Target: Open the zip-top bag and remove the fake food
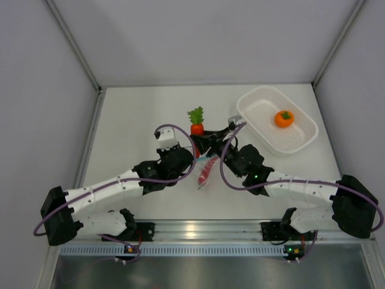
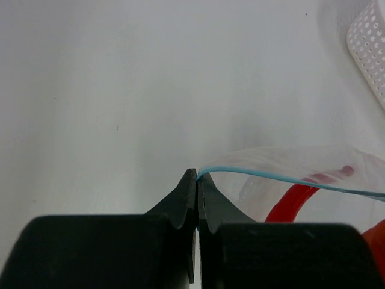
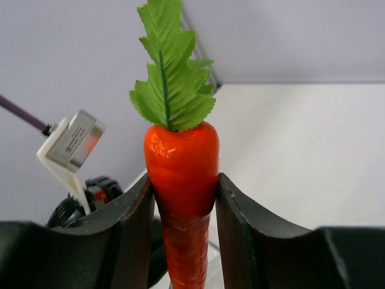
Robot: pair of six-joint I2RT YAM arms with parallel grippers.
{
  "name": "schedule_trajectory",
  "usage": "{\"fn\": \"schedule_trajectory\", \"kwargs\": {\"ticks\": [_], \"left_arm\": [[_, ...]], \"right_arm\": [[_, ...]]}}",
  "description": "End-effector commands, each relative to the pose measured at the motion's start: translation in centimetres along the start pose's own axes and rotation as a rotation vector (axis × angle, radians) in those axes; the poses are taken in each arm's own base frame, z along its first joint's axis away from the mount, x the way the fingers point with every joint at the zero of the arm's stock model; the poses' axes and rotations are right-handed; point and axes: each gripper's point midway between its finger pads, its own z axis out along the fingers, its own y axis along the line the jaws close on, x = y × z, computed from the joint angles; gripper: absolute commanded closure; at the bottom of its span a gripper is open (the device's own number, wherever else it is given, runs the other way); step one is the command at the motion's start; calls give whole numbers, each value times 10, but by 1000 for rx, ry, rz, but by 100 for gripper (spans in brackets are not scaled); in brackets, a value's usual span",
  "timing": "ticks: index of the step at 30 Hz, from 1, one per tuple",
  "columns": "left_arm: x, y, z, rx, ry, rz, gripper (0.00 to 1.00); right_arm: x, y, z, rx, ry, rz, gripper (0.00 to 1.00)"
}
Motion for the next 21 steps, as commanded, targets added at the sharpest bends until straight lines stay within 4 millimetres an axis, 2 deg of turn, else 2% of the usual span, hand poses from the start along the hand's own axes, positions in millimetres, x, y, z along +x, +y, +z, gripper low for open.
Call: {"fn": "schedule_trajectory", "kwargs": {"ticks": [1, 4, 5, 11, 14, 18, 19, 20, 21], "left_arm": [[0, 4, 2, -23, 1, 3, 100], [1, 3, 3, -20, 5, 7, 100], [0, 3, 2, -19, 4, 4, 100], [-1, 1, 1, -11, 7, 6, 100], [-1, 0, 1, -6, 12, 0, 100], [-3, -8, -1, 23, 26, -22, 100], [-4, -11, -2, 28, 28, -27, 100], [-5, -12, -2, 30, 27, -42, 100], [-7, -15, -2, 32, 25, -49, 100]], "right_arm": [[-86, -3, -10, 32, -399, 148, 100], [-93, -14, -13, 66, -491, 149, 100], [-100, -12, -13, 46, -544, 161, 100], [-116, -11, -18, 10, -699, 179, 100], [-110, -12, -14, -5, -686, 242, 100], [-109, 4, -9, -78, -648, 236, 100], [-91, 1, 2, -49, -557, 215, 100], [-101, 9, 5, -58, -545, 224, 100], [-94, 17, 11, -81, -477, 216, 100]]}}
